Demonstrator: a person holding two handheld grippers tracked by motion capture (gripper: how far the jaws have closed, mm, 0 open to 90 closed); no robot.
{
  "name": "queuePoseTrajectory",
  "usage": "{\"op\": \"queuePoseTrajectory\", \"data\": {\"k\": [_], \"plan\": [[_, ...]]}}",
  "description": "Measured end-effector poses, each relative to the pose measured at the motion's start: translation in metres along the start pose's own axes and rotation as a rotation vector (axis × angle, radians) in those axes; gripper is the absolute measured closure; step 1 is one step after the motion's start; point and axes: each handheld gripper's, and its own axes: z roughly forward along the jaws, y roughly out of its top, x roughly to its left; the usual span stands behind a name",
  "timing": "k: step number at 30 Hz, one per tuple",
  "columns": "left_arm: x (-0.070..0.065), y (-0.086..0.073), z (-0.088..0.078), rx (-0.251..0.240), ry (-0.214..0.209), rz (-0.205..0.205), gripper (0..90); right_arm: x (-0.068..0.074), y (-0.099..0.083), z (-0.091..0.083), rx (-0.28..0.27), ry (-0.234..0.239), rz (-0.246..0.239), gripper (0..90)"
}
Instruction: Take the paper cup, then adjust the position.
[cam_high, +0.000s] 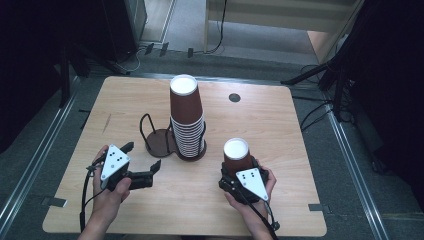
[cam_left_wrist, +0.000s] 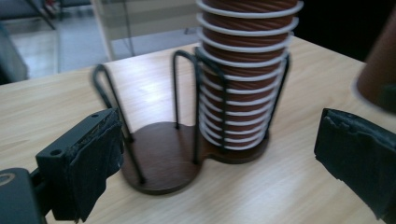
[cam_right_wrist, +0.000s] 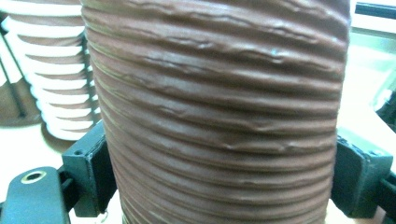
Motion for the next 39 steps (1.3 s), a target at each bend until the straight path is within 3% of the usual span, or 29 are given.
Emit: {"op": "queuePoseTrajectory", "data": {"k": [5,6,8,17,21,23,30,31,34,39], "plan": [[-0.02,0.0,0.006,0.016,-0.073,0.037,1.9,0.018,-0.003,0.001,0.009,0.03,-0.086,12.1],[-0.02,0.0,0.006,0.016,-0.073,0.037,1.9,0.02,-0.002,0.001,0.007,0.036,-0.092,12.1],[-0.028,-0.001,0.009,0.027,-0.114,0.054,1.9,0.025,-0.002,0.0,0.0,0.042,-0.106,12.1],[-0.045,0.001,0.015,0.047,-0.184,0.064,1.9,0.045,-0.006,-0.003,-0.006,0.08,-0.223,12.1],[-0.048,0.001,0.016,0.059,-0.212,0.051,1.9,0.05,-0.004,-0.004,-0.014,0.09,-0.243,12.1],[-0.051,0.0,0.017,0.074,-0.245,0.054,1.9,0.052,-0.005,-0.004,-0.014,0.09,-0.251,12.1],[-0.055,0.001,0.017,0.086,-0.273,0.05,1.9,0.061,-0.007,-0.008,-0.031,0.095,-0.315,12.1],[-0.056,0.0,0.017,0.106,-0.292,0.035,1.9,0.063,-0.008,-0.009,-0.033,0.099,-0.322,12.1],[-0.057,0.0,0.017,0.123,-0.32,0.042,1.9,0.067,-0.011,-0.008,-0.016,0.11,-0.336,12.1],[-0.059,0.004,0.014,0.129,-0.323,0.051,2.0,0.073,-0.018,-0.008,-0.017,0.118,-0.382,12.1]]}}
